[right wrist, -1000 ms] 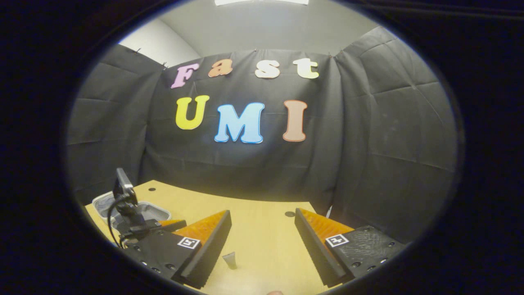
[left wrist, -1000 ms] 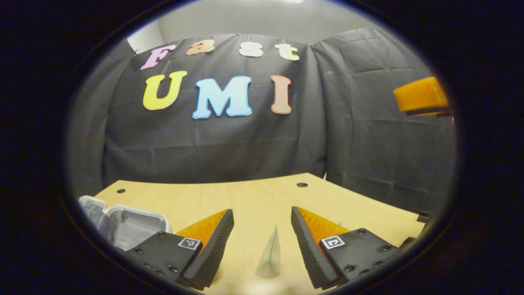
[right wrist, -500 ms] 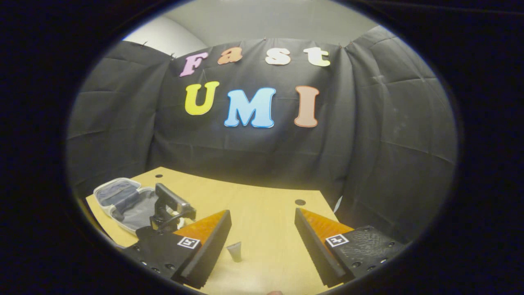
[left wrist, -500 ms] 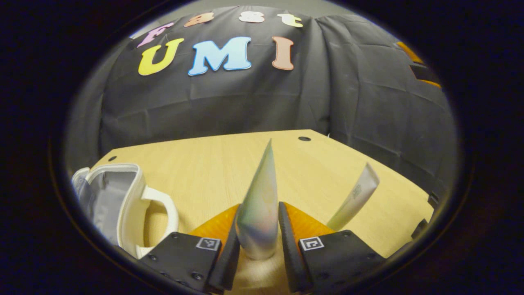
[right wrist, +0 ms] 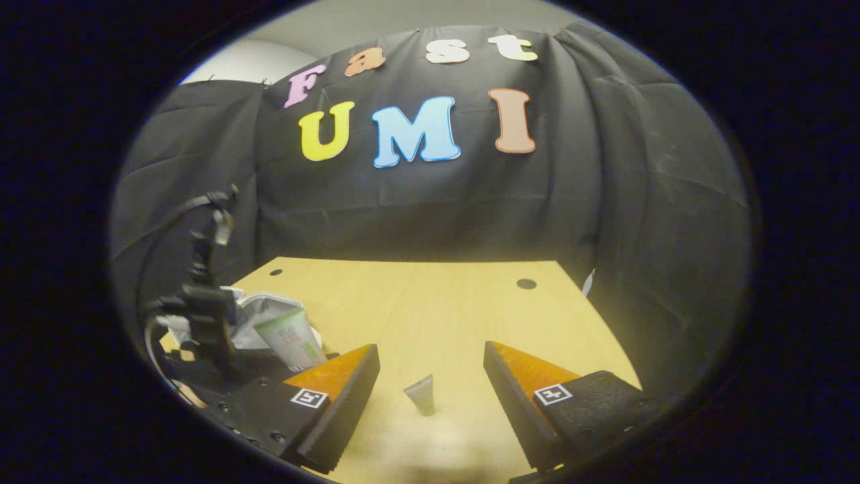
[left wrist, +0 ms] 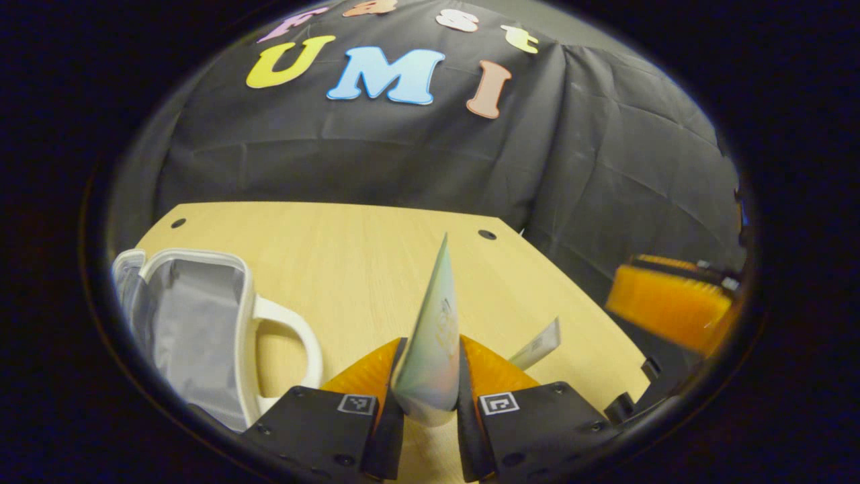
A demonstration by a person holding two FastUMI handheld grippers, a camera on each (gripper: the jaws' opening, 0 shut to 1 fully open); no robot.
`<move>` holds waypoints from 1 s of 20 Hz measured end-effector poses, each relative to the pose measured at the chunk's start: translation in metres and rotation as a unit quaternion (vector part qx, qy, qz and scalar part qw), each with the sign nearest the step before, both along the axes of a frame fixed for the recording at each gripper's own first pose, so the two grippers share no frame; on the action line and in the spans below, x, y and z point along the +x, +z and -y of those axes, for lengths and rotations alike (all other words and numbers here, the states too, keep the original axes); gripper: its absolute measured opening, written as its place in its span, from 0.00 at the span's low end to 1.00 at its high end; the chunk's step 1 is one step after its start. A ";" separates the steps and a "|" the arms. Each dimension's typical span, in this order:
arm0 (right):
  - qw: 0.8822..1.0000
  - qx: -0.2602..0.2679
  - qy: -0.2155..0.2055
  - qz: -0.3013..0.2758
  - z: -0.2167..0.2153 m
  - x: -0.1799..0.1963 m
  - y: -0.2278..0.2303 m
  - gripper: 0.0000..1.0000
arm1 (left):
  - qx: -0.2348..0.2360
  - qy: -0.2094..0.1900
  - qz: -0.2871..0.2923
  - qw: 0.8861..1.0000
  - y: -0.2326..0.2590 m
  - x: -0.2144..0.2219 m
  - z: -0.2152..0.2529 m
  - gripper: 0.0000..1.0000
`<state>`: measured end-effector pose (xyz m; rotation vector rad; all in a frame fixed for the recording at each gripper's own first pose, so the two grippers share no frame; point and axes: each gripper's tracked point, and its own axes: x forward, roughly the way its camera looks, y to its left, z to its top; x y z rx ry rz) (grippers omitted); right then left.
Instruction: First open the suitcase, pack the skin care products into it, and then close the suitcase.
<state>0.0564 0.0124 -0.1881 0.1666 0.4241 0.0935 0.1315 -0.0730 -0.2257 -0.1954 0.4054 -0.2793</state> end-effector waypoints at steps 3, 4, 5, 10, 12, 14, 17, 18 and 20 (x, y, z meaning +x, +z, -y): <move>0.999 -0.010 0.011 -0.047 -0.012 0.015 -0.046 0.95 | -0.028 0.024 0.002 0.999 0.056 -0.021 -0.039 0.41; 0.997 -0.014 0.014 -0.069 -0.016 0.018 -0.061 0.94 | -0.025 0.035 0.004 0.999 0.068 -0.027 -0.056 0.42; 0.995 -0.016 0.018 -0.093 -0.020 0.020 -0.078 0.92 | -0.021 0.047 0.000 0.999 0.073 -0.032 -0.072 0.42; 0.990 -0.002 -0.003 -0.139 -0.024 0.024 -0.119 0.69 | -0.015 0.114 -0.066 0.991 0.044 -0.055 -0.173 0.41; 0.987 -0.001 -0.047 -0.154 -0.014 0.018 -0.117 0.30 | -0.010 0.131 -0.100 0.986 0.018 -0.061 -0.207 0.42; 0.981 0.023 -0.067 -0.179 -0.024 0.010 -0.116 0.24 | -0.006 0.134 -0.137 0.981 -0.007 -0.062 -0.231 0.42; 0.979 0.076 -0.060 -0.177 -0.064 -0.008 -0.081 0.21 | 0.023 0.136 -0.199 0.970 -0.047 -0.059 -0.264 0.42; 0.980 0.081 -0.053 -0.173 -0.078 -0.013 -0.066 0.22 | 0.032 0.135 -0.210 0.968 -0.056 -0.057 -0.272 0.42; 0.982 0.089 -0.032 -0.165 -0.110 -0.020 -0.041 0.22 | 0.038 0.128 -0.220 0.966 -0.067 -0.052 -0.281 0.42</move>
